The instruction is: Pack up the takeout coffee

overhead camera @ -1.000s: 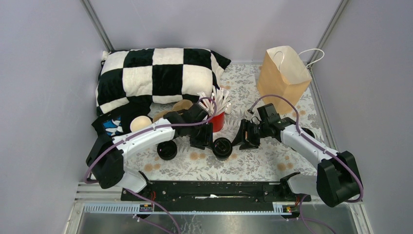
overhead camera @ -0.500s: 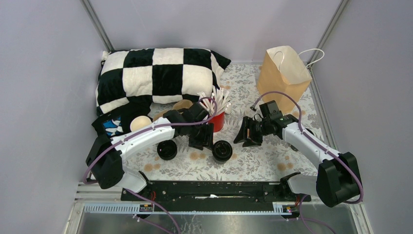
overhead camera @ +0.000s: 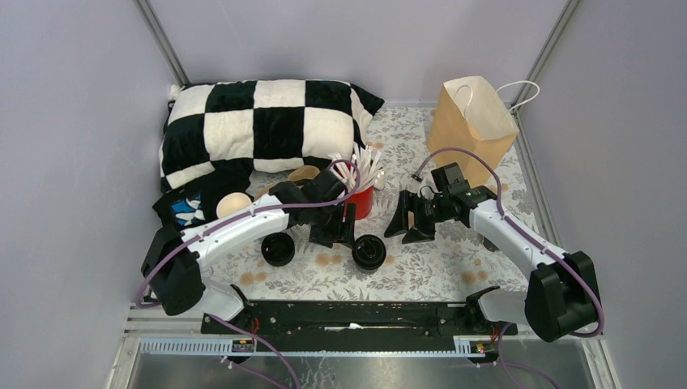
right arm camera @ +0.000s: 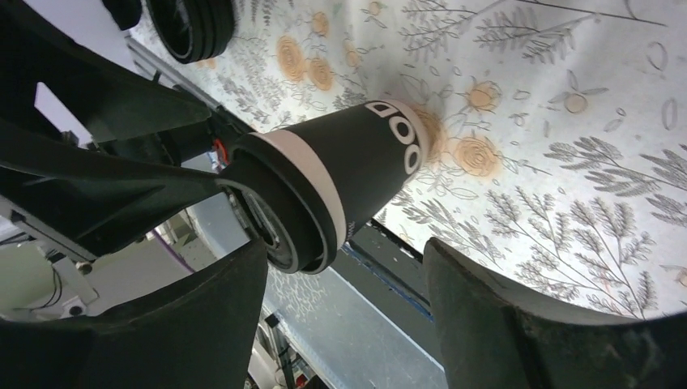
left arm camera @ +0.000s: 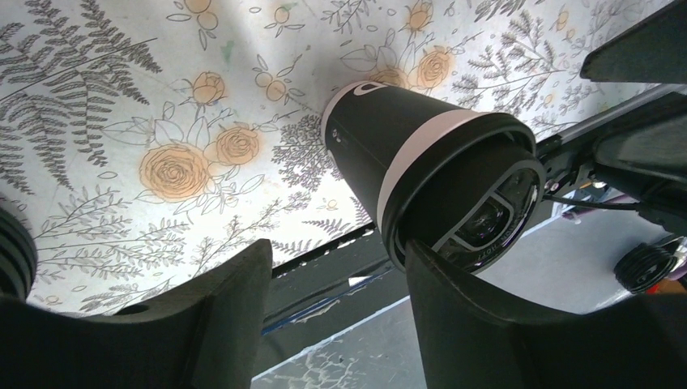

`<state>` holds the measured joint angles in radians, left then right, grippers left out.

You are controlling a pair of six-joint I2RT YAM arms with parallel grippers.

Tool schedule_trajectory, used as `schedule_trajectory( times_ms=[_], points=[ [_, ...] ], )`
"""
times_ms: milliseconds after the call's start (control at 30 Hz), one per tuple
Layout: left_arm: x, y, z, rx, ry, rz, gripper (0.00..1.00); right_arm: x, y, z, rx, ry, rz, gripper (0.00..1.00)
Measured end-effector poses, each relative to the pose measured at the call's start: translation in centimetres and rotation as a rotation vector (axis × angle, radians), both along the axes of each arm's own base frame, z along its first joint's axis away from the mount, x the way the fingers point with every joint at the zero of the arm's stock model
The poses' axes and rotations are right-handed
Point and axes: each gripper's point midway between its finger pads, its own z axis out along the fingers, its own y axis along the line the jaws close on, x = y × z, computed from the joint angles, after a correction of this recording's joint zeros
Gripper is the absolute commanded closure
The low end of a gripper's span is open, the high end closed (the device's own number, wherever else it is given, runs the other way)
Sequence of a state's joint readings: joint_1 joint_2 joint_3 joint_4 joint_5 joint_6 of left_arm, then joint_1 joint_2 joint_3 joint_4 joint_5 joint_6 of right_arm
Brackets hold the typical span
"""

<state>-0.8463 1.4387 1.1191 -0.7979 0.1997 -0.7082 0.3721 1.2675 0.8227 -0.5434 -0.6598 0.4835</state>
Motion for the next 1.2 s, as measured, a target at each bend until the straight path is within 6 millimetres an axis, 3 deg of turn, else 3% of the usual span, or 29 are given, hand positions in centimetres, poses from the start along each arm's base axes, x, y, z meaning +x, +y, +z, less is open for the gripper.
schedule_trajectory(
  times_ms=[200, 333, 500, 900, 1200],
  points=[
    [-0.4, 0.8, 1.0, -0.001, -0.025, -0.013, 0.24, -0.1, 1.4, 1.2, 0.095, 0.021, 0.071, 0.10],
    [-0.4, 0.8, 1.9, -0.026, -0.048, -0.017, 0.10, -0.6, 2.0, 1.2, 0.139, 0.047, 0.118, 0.06],
    [-0.7, -0.1, 2.6, -0.108, -0.062, -0.030, 0.09, -1.6, 2.9, 0.9, 0.166, 0.073, 0.179, 0.02],
    [0.3, -3.1, 1.4, -0.182, -0.025, -0.040, 0.27, -6.1, 3.7, -0.9, 0.196, 0.134, 0.268, 0.00],
    [0.5, -3.5, 1.1, -0.194, -0.026, -0.040, 0.40, -7.3, 4.9, -1.5, 0.215, 0.133, 0.287, 0.03]
  ],
)
